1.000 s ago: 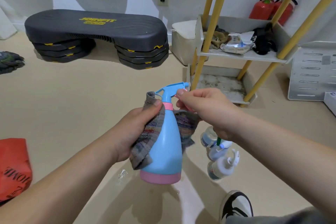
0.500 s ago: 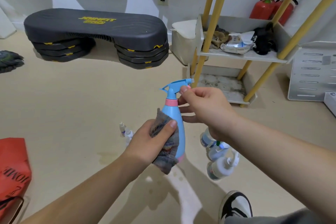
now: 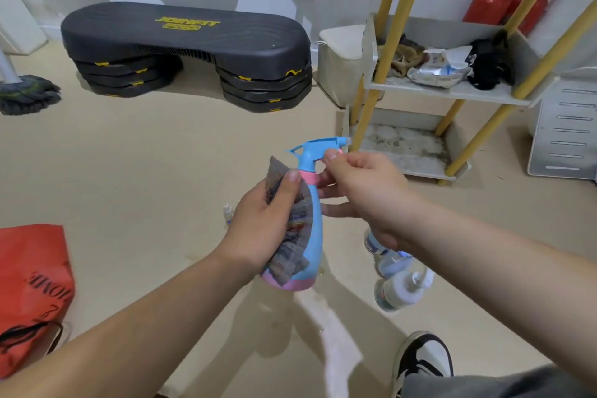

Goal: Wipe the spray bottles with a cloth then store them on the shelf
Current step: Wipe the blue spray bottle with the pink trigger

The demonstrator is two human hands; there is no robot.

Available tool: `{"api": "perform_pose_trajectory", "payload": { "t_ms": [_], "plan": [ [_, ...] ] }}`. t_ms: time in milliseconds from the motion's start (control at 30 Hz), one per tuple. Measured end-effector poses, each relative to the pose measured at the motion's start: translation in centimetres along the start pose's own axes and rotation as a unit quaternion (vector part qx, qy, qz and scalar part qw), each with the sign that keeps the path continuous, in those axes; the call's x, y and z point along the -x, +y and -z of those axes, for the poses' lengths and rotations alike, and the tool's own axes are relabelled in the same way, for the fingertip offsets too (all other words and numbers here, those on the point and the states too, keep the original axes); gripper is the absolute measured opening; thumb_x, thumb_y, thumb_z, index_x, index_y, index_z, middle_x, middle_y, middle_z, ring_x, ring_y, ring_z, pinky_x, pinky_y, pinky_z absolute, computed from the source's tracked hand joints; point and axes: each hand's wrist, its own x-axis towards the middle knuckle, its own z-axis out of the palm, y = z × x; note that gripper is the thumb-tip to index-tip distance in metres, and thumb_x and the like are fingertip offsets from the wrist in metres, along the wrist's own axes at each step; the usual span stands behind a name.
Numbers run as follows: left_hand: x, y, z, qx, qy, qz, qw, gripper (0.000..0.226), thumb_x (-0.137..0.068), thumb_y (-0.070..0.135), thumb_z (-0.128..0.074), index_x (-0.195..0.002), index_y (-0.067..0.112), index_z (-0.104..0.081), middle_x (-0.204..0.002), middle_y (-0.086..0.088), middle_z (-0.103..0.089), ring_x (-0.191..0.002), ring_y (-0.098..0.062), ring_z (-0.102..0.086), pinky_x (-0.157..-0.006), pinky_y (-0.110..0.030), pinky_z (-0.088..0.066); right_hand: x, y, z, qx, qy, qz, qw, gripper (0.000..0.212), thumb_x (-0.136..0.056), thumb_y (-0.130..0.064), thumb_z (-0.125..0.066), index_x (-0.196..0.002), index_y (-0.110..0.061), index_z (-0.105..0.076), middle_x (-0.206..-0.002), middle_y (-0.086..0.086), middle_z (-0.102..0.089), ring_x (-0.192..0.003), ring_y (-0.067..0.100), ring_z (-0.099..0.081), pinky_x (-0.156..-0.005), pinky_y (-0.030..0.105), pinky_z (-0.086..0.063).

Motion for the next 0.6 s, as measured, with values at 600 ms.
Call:
{"api": "perform_pose_trajectory", "payload": {
  "t_ms": [600],
  "plan": [
    [-2.4,-2.7,2.1,-0.281,0.064,-0.051,0.956,0.057,-0.11,0.05,-0.032,-0.071,0.016,-0.056,-0.063,0.002,-0.064,-0.075,-0.033,-0.064,-0.07,-0.039,-0.047,-0.6,-0.7,2.1,0.069,0.098,0.078,0.99,0.028,-0.107,-0.031,-0.054,-0.102,-0.01,-0.072,-0.097,0.0,-0.075,-0.082,0.014,-0.065,-0.076,0.034,-0.056]
  ]
}}
